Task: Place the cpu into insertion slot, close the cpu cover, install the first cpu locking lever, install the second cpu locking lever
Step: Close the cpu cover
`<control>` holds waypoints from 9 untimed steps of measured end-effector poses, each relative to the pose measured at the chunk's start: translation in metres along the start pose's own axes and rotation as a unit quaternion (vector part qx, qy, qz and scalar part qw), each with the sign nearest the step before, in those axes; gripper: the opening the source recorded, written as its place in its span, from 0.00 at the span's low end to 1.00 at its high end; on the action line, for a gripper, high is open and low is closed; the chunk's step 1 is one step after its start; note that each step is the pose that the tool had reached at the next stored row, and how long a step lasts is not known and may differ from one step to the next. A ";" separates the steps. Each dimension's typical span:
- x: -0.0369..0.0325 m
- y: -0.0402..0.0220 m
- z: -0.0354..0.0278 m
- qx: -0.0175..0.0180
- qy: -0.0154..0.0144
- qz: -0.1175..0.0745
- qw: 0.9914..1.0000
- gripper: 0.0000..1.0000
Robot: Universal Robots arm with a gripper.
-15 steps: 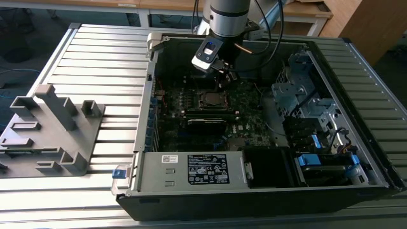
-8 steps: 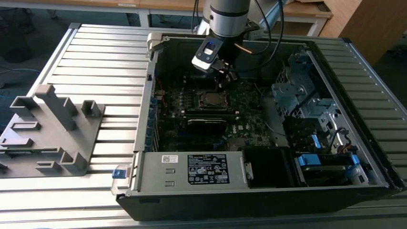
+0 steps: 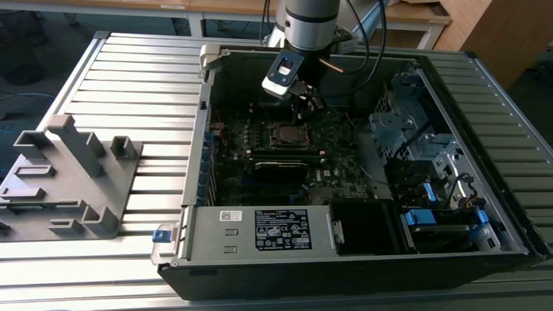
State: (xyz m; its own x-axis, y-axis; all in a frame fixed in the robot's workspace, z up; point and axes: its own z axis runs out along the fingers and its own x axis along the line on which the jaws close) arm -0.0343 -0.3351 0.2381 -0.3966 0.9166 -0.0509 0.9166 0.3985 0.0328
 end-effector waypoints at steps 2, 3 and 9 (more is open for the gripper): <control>0.0000 0.0000 0.0000 0.000 0.000 0.000 1.000 0.10; 0.0000 0.0000 0.0000 0.000 0.000 0.000 1.000 0.10; 0.0000 0.0000 0.0000 0.000 0.000 -0.001 1.000 0.10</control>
State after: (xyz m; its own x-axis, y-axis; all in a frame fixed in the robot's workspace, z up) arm -0.0343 -0.3351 0.2382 -0.3979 0.9160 -0.0509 0.9160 0.3998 0.0328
